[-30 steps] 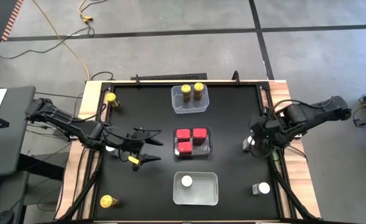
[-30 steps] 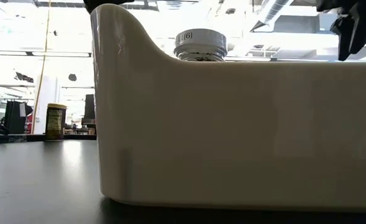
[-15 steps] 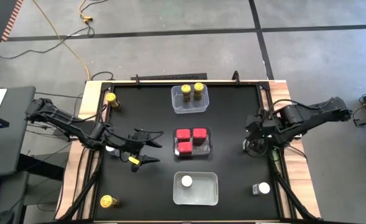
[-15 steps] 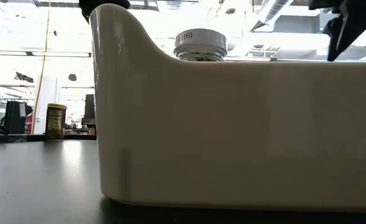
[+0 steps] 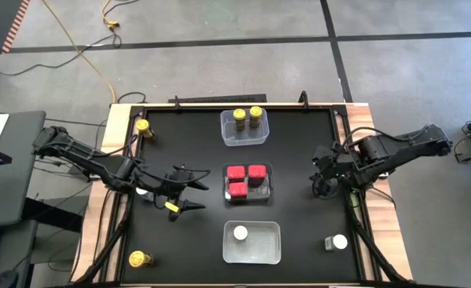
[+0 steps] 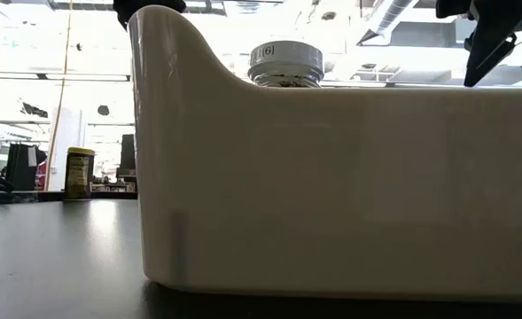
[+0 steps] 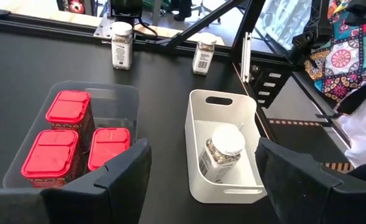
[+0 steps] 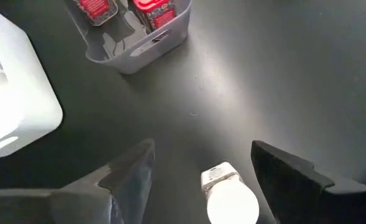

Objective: Sort spices by type
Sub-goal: Put the top right white seasoning bottle into the gray bin

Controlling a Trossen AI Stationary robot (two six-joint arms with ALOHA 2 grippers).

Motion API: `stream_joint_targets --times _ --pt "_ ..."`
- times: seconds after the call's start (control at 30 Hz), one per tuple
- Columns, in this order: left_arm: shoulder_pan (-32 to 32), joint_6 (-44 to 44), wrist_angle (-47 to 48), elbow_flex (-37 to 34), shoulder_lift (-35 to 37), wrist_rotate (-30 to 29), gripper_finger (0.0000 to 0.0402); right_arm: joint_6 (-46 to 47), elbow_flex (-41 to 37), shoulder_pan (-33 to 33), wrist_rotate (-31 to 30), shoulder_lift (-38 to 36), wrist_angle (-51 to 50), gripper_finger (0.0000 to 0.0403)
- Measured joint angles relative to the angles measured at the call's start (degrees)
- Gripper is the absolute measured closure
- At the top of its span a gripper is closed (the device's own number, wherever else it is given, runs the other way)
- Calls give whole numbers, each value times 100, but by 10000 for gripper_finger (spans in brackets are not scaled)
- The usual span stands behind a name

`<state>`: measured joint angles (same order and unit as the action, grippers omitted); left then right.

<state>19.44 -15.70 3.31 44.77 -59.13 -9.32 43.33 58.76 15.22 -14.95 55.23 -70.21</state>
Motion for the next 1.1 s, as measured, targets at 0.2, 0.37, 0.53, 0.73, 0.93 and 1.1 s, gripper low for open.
stream_joint_targets --times 0.2,0.37,0.53,0.73,0.93,1.1 --pt "-12 143 -15 0 0 -24 125 13 0 0 1 2 54 106" --pt "-151 106 -13 0 0 -222 125 -295 2 -95 1 2 42 106" --pt "-374 73 10 0 46 -226 125 -550 2 -138 1 2 30 106" --pt "-567 331 46 0 317 -218 125 -492 7 -366 87 2 -322 86" --pt "-666 432 292 2 586 -210 125 -863 9 -529 199 35 -771 19" --pt "-671 361 371 2 569 -208 125 -1177 9 -525 202 32 -748 13"
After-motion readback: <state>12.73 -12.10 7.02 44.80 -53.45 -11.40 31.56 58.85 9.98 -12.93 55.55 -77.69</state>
